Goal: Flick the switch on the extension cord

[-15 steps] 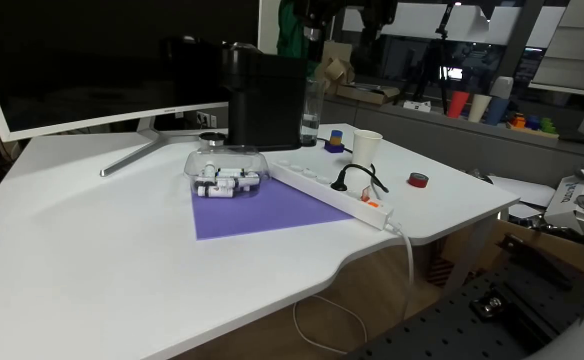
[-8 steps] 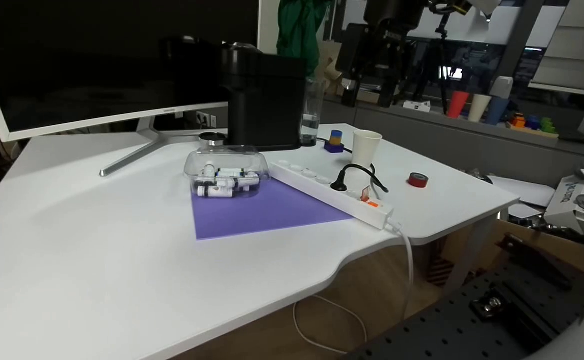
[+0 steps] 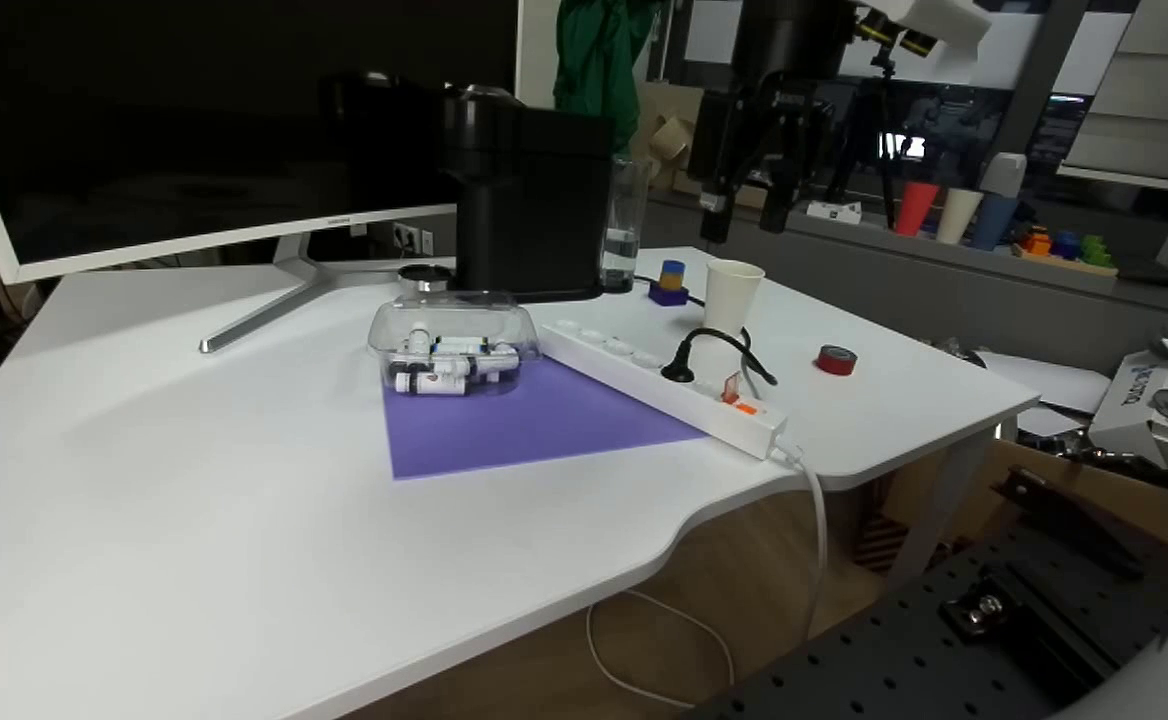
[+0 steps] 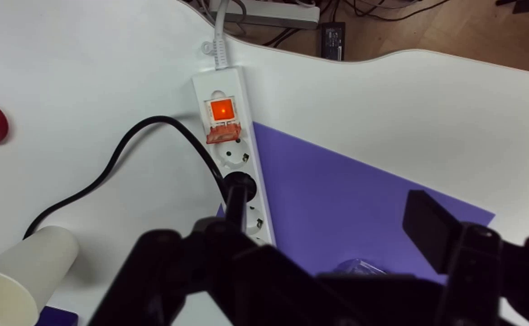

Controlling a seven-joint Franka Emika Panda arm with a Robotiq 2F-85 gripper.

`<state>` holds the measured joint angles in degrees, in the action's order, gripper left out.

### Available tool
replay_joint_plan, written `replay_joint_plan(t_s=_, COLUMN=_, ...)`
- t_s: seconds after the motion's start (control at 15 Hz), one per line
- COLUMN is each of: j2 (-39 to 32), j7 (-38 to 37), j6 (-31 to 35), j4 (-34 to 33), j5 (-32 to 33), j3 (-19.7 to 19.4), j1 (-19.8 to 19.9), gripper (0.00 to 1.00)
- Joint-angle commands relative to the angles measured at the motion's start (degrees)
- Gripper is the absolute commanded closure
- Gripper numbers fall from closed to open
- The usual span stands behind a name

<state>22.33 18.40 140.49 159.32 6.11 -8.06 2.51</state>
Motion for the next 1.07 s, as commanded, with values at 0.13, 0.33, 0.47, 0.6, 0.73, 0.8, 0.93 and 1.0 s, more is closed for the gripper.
replay_joint_plan(t_s=0.13, j2=-10.0, j7=4.1, j6=11.8, j4=0.1, j5=2.0, j3=-2.4, j1=2.4, gripper=0.55)
replay_joint_plan(t_s=0.33, j2=-16.0, j7=5.6, j6=18.4, j4=0.4, j5=1.6, j3=-3.0, j1=3.2, gripper=0.75)
replay_joint_plan(t_s=0.47, j2=-19.7, j7=6.6, j6=21.6, j4=0.4, j5=0.9, j3=-3.0, j1=3.7, gripper=0.89)
replay_joint_plan(t_s=0.6, j2=-23.5, j7=7.0, j6=24.4, j4=0.4, j5=1.3, j3=-3.0, j1=4.6, gripper=0.99)
replay_joint_plan(t_s=0.73, j2=-22.4, j7=5.9, j6=23.1, j4=0.4, j5=1.1, j3=-2.0, j1=4.8, gripper=0.93)
replay_joint_plan(t_s=0.8, j2=-23.9, j7=5.9, j6=24.2, j4=0.4, j5=1.2, j3=-1.9, j1=5.3, gripper=0.99)
replay_joint_plan(t_s=0.93, j2=-25.6, j7=6.0, j6=25.3, j4=0.3, j5=1.3, j3=-1.8, j1=5.8, gripper=1.00)
replay_joint_plan(t_s=1.0, j2=-25.4, j7=5.1, j6=25.6, j4=0.3, j5=3.0, j3=-2.0, j1=5.6, gripper=1.00)
